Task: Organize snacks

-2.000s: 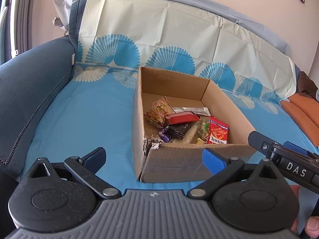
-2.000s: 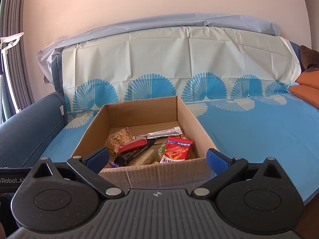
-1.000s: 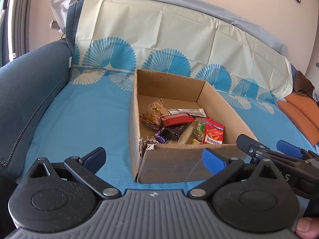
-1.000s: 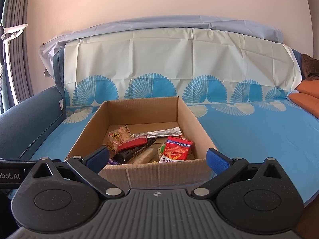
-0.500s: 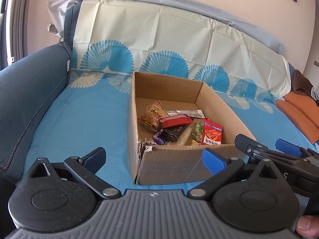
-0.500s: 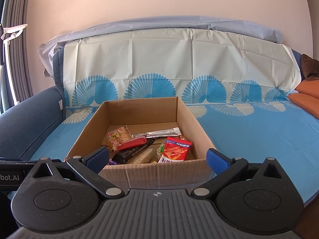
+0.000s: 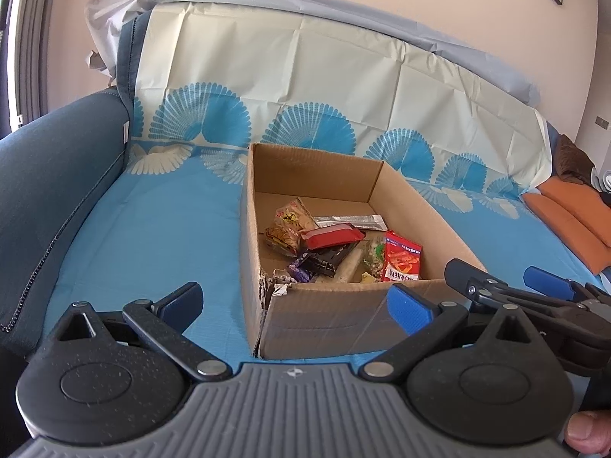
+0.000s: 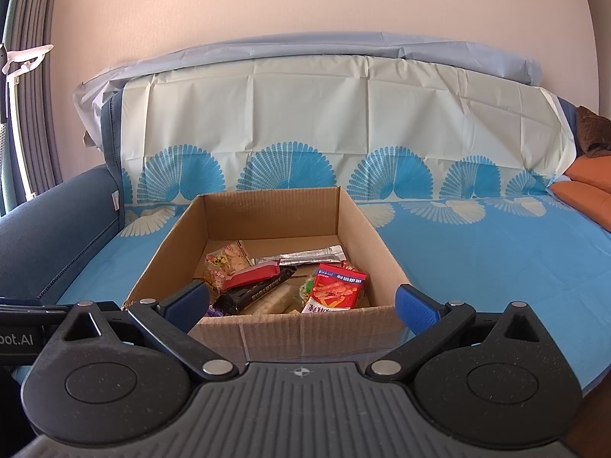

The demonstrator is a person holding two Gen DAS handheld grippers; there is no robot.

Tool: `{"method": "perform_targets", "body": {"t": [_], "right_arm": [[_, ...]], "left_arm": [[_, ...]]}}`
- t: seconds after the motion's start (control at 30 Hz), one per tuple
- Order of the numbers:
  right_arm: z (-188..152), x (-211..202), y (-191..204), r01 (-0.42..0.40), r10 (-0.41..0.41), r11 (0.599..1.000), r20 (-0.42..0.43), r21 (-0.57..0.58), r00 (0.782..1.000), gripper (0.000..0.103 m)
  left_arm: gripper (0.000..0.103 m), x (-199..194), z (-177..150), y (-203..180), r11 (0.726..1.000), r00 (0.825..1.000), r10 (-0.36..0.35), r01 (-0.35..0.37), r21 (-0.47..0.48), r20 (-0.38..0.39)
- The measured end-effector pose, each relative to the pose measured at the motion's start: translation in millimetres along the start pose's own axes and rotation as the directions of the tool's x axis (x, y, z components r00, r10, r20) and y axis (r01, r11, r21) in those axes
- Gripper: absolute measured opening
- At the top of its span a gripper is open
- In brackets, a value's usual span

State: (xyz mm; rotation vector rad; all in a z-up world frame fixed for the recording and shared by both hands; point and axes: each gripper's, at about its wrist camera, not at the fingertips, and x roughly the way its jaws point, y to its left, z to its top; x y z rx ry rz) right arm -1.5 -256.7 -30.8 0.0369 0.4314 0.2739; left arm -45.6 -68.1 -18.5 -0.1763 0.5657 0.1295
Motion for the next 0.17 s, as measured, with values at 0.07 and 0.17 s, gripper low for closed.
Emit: {"method": "perform_targets", "body": {"t": [0.07, 0.17], "right_arm": [[0.0, -0.5, -2.2, 0.001, -0.001, 1.0, 0.004, 0.001, 1.0, 0.102], [1.0, -2.8, -6.5, 0.002, -0.003, 1.0, 0.015, 0.009, 1.0, 0.102]], "left_arm": [[0.103, -0.7, 0.0, -0.4, 1.0, 1.0, -0.006, 0.006, 0.004, 0.011], [0.103, -0.9, -0.4, -0.5, 1.0, 0.999, -0.019, 0.019, 0.013, 0.027]]}}
